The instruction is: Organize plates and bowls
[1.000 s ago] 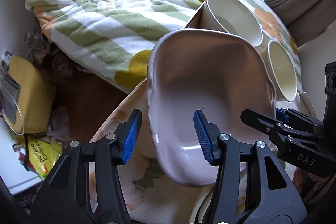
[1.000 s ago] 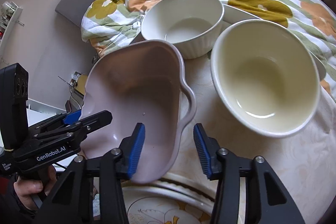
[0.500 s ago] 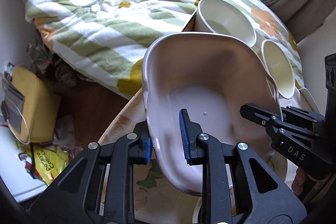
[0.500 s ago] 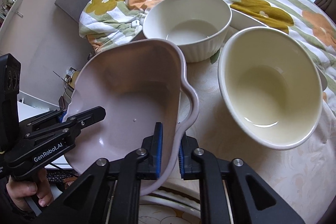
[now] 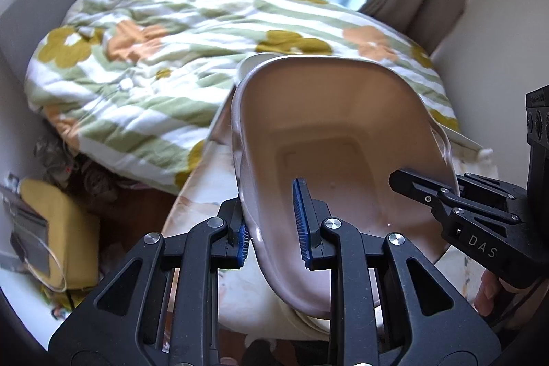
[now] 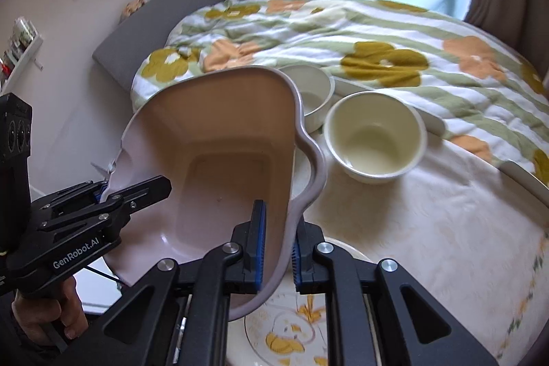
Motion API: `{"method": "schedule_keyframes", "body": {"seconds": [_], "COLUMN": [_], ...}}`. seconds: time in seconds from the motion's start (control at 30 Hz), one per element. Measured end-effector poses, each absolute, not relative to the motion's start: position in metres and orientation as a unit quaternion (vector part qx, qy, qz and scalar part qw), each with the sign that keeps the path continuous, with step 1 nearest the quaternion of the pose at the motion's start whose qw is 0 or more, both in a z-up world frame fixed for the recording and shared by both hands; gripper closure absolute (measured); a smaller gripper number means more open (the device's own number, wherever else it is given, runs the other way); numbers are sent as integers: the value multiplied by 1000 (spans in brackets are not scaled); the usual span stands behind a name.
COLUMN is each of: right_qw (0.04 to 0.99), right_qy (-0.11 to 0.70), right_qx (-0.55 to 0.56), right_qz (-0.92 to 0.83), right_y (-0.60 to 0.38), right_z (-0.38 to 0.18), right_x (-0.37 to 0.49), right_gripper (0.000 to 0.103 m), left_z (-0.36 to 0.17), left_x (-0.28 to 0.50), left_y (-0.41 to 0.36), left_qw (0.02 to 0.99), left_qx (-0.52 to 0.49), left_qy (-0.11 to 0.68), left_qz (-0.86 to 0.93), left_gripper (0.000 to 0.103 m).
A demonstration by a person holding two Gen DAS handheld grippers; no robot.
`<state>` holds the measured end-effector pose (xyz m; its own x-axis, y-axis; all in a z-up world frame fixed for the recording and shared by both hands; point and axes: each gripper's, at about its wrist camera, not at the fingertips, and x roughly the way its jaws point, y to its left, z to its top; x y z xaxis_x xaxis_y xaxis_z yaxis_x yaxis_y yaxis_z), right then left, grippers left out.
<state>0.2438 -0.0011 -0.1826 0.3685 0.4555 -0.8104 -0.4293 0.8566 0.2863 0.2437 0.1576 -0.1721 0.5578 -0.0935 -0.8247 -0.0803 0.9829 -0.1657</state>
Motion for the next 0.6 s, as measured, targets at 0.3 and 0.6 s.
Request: {"method": "schedule_keyframes", "body": {"seconds": [0.3, 0.6], "right_qw": [861, 872], "right_qy": [472, 468], "right_qx": [63, 111], "right_qz": [178, 91], "right_y": [-80, -188], "right_z": [-150, -150], "right_x": [181, 142], "right_gripper": [91, 91], "left_z": [-141, -156], "left_x": [222, 212], "left_y": [68, -59], "left_qw": [881, 858], "left_qx": [-52, -27], "left_qy": [459, 480], "left_qz": [-102, -181], "left_gripper": [83, 83]}}
